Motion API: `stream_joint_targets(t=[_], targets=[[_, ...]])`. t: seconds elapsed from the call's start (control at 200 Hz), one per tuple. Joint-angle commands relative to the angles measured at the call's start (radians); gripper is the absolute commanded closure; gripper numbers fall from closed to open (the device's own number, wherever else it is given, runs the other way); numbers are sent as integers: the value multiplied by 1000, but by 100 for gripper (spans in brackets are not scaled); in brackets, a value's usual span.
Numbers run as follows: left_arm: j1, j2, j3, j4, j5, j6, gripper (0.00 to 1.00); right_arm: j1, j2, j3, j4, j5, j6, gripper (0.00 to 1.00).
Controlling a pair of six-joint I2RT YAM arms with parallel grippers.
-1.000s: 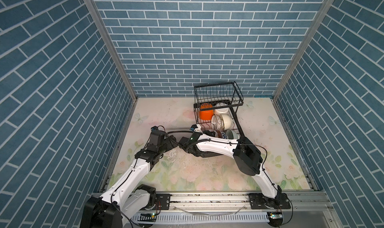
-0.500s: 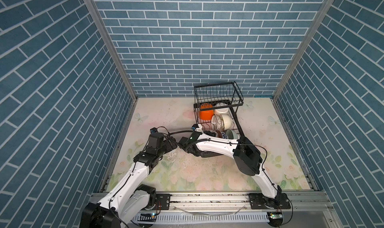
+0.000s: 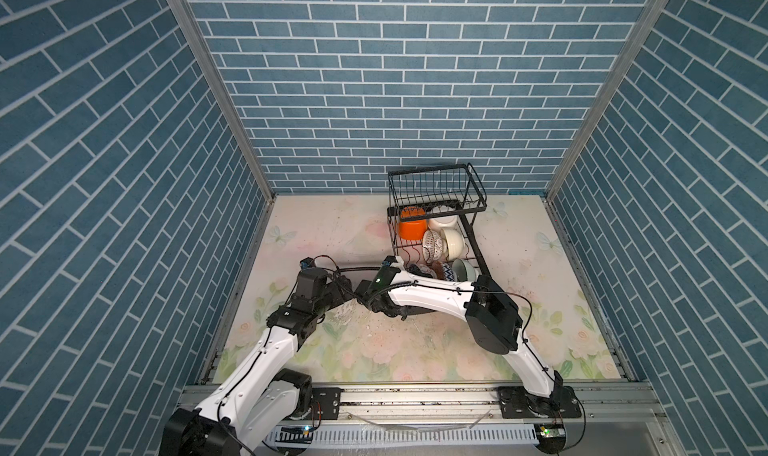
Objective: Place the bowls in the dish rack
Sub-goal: 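Lower the blue bowl into the rack slots beside the orange-patterned bowl with the right gripper, then open the right gripper to release the blue bowl in the rack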
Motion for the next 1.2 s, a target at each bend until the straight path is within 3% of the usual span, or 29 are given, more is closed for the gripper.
stream_joint_targets(t=[0.0, 0.615, 1.19], targets=[[7, -18, -13, 10, 4, 4, 0, 18, 45, 34, -37, -81, 34, 70], [8, -44, -23, -3, 3, 6, 0, 19, 33, 66, -10, -74, -10, 44], [7, -47, -14, -21, -5, 9, 0, 18, -57, 65, 83, -97, -99, 35]])
